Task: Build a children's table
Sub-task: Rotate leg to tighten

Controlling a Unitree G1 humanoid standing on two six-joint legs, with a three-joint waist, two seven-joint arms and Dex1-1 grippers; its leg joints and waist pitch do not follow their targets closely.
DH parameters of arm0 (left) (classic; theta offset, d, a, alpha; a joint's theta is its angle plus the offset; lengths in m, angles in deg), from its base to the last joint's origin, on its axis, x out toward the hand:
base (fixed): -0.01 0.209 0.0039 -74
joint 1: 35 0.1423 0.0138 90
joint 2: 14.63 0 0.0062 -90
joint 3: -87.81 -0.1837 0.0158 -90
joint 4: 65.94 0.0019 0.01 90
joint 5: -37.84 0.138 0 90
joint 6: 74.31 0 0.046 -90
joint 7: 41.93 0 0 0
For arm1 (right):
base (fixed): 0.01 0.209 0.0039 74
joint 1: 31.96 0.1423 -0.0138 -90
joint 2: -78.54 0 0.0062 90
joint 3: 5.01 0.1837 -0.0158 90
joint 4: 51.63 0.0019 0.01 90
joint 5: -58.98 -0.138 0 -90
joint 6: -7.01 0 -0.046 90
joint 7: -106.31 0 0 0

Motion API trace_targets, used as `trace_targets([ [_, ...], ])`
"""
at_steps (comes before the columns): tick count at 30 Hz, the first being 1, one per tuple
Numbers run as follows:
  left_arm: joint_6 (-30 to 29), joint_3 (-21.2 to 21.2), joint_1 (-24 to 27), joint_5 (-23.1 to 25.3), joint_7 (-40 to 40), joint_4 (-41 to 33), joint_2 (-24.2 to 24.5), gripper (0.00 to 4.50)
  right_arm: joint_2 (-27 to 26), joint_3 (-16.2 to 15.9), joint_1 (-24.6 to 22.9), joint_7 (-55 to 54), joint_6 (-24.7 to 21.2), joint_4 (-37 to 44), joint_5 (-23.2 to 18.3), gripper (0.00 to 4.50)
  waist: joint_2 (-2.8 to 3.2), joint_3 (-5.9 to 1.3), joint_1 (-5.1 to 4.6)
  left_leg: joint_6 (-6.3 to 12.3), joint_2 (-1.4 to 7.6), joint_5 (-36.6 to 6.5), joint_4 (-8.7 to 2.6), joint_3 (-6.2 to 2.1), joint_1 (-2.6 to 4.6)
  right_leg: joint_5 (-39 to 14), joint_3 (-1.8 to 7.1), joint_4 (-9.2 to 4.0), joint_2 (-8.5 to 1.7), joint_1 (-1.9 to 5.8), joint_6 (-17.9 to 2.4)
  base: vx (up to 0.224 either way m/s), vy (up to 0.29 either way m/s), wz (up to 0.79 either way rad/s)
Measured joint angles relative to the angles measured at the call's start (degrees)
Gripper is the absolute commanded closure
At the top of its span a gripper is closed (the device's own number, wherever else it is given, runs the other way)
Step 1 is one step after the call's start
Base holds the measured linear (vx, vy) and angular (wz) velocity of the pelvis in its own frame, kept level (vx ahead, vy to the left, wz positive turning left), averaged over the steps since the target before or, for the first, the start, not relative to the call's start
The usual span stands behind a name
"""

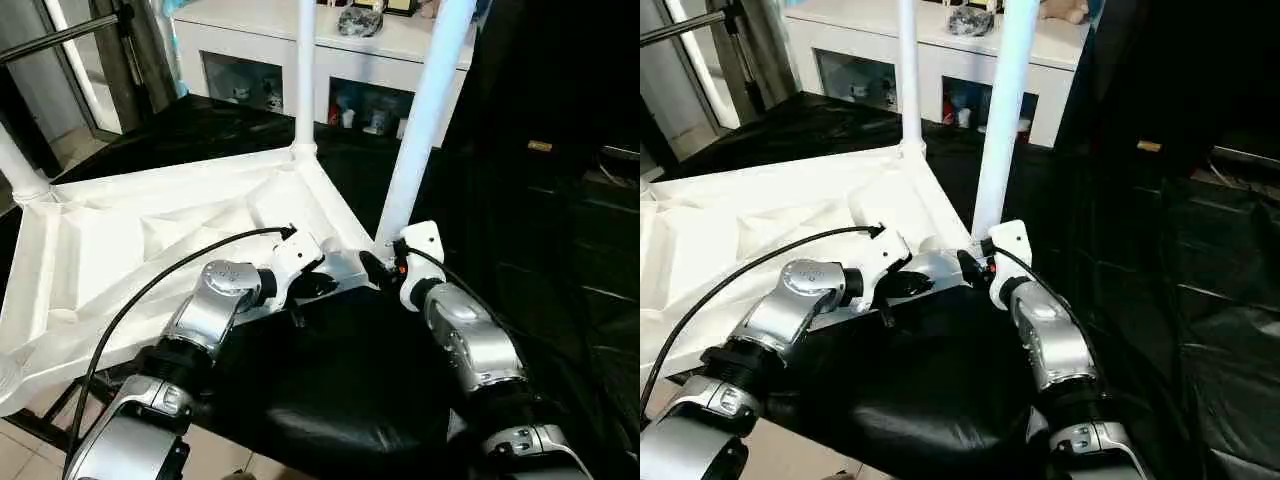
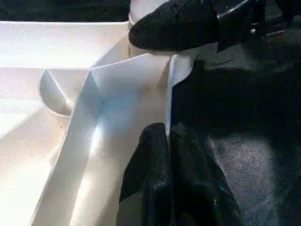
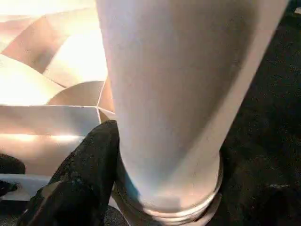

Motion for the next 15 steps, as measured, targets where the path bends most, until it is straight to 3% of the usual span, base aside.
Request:
trace_targets([
  [6,1.5,-0.1,0.3,-0.8,-4.5,-0.8,2.4,4.50,4.5,-1.5,-1.7,11.2,0.7,2.6,-0.8,1.10,-0.06,0.04,-0.03,0.01,0.03,0.0,-0.06,0.00,-0.15,-0.1,-0.04,-0.04,0.02,-0.15,0.0,0.000,0.000,0.00],
  [9,4.1,-0.2,1.5,-2.3,-10.4,-1.8,5.9,4.50,9.2,-3.9,-4.4,20.9,0.6,6.6,-3.4,1.10,-0.10,0.09,-0.08,0.03,0.06,0.0,-0.19,0.00,-0.26,-0.1,-0.11,-0.05,0.05,-0.27,-0.1,0.000,0.000,0.00],
  [15,5.4,-1.0,2.5,-3.4,-17.4,-3.5,8.3,4.50,13.5,-5.3,-5.8,31.9,-1.0,9.7,-5.4,1.10,-0.25,0.25,0.06,0.08,0.07,-0.1,0.00,0.00,-0.44,-0.1,-0.12,-0.05,0.03,-0.33,-0.1,0.000,0.000,0.00],
])
